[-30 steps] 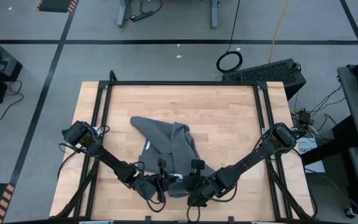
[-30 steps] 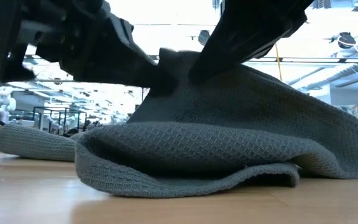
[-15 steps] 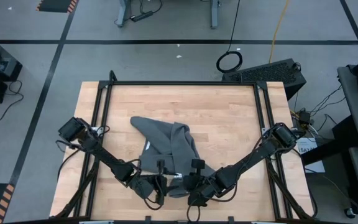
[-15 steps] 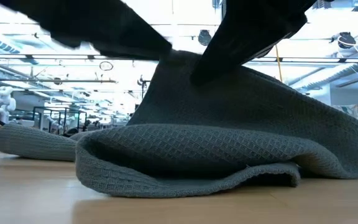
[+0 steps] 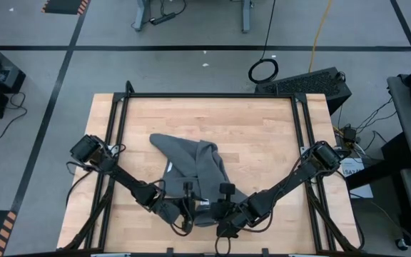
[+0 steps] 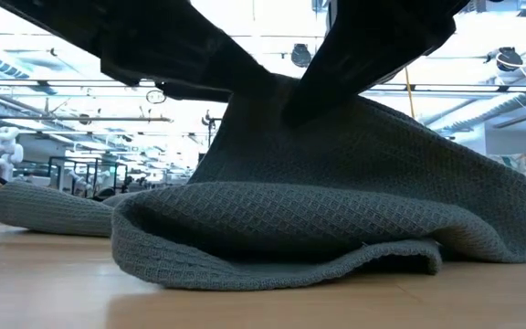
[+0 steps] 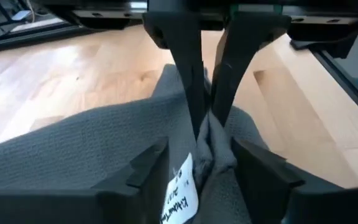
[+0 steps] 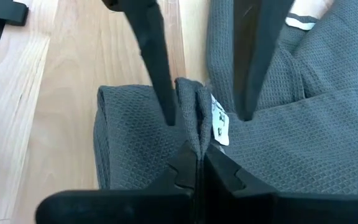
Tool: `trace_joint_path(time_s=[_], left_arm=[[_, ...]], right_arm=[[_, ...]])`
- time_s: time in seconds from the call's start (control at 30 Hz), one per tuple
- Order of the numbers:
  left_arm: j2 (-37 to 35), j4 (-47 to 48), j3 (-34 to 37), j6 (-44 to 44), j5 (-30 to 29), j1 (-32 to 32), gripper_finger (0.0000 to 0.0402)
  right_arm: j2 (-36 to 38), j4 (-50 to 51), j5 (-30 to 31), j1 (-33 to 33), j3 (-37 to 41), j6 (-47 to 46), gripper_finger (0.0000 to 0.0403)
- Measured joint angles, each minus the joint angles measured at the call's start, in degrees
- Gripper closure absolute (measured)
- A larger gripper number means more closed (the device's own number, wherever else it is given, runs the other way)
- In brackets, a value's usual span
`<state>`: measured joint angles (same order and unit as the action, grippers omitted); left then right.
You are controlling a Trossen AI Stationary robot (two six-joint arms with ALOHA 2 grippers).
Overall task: Roll towel into tight, uniform cylinder
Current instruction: Roll the gray towel
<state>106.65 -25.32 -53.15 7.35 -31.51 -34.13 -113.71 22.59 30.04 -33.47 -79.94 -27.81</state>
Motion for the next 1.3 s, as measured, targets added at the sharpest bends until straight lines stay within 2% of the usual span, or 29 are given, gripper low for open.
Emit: trace_joint_path(time_s=[0.47,0.57,0.7,0.83,0.97,1.13,1.3], left_arm=[[0.00,0.66,0.00,-0.34,1.43,0.68,0.0388],[0.00,0.36,0.00,-1.18,1.45,0.64,0.0387],[-0.69,0.68,0.02,-5.48,1.45,0.64,0.0388],[-4.51,1.88,0.02,-11.18,0.50,0.57,0.0388],[-10.47,6.20,0.02,-15.77,-0.69,0.36,0.0388],[-17.15,12.00,0.00,-17.94,-2.63,0.42,0.0388],[-20.34,15.41,0.00,-18.22,-2.85,0.42,0.0388]], right_arm=[[0.00,0.00,-0.13,0.02,0.00,-0.17,0.0400],[0.00,-0.02,0.00,0.00,0.00,-1.04,0.0381],[0.83,2.48,-0.05,-0.61,0.00,-1.13,0.0333],[5.45,11.18,-0.11,-2.06,0.00,-5.39,0.0276],[9.49,23.92,0.38,-4.73,-0.09,-9.29,0.0232],[9.81,34.86,6.13,-9.17,0.00,-16.66,0.0205],[8.98,36.03,10.27,-12.66,2.63,-20.03,0.0201]])
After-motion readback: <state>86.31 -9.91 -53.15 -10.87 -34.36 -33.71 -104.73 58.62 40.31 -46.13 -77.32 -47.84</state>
